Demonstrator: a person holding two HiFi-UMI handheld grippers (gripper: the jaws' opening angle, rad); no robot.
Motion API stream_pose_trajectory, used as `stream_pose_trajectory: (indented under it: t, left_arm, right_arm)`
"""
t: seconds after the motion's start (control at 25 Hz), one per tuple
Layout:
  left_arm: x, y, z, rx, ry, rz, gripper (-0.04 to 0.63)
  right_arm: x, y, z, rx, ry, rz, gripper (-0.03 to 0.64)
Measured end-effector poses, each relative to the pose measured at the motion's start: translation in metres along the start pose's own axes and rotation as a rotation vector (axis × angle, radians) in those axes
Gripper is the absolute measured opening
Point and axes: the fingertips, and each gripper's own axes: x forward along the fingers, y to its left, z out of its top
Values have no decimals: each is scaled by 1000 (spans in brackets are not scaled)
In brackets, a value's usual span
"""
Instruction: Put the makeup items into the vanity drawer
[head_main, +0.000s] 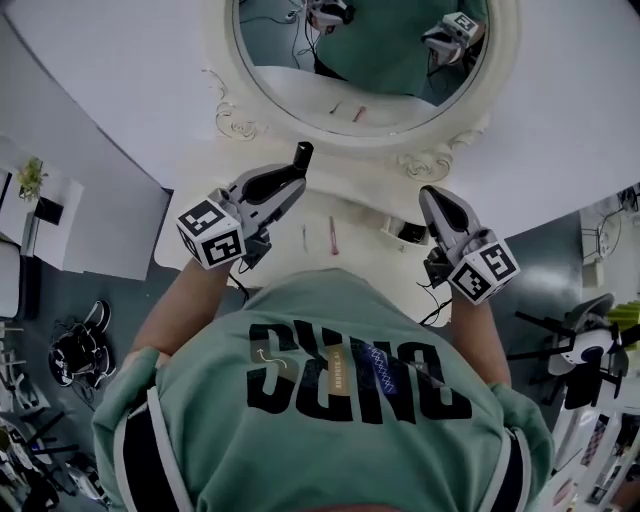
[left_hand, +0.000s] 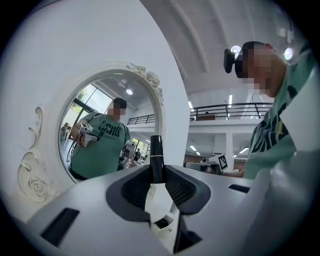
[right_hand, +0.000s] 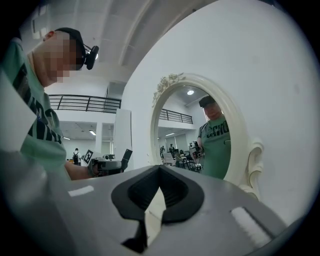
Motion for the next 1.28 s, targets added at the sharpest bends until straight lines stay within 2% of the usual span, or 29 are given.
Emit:
stream_pose_trajectory:
  t: [0.12,0.32,0.72,1.0,1.28]
  left_arm:
    - [-10,2,7,-28,-50,9,92]
    - [-21,5,12,-27,-73,35,92]
    - [-14,3,2,-9,-41,28,92]
    - [0,1,-9,-7,24,-2,92]
    - [51,-10,-57,35,204,-61,92]
  right_arm:
    - [4,0,6,15,-8,18,9]
    - [5,1,6,14,0,19,8]
    - [1,-2,-4,18,14,3,8]
    - [-8,-8,-11,27,13,-41,9]
    - [-33,-33,-32,48,17,-118,9]
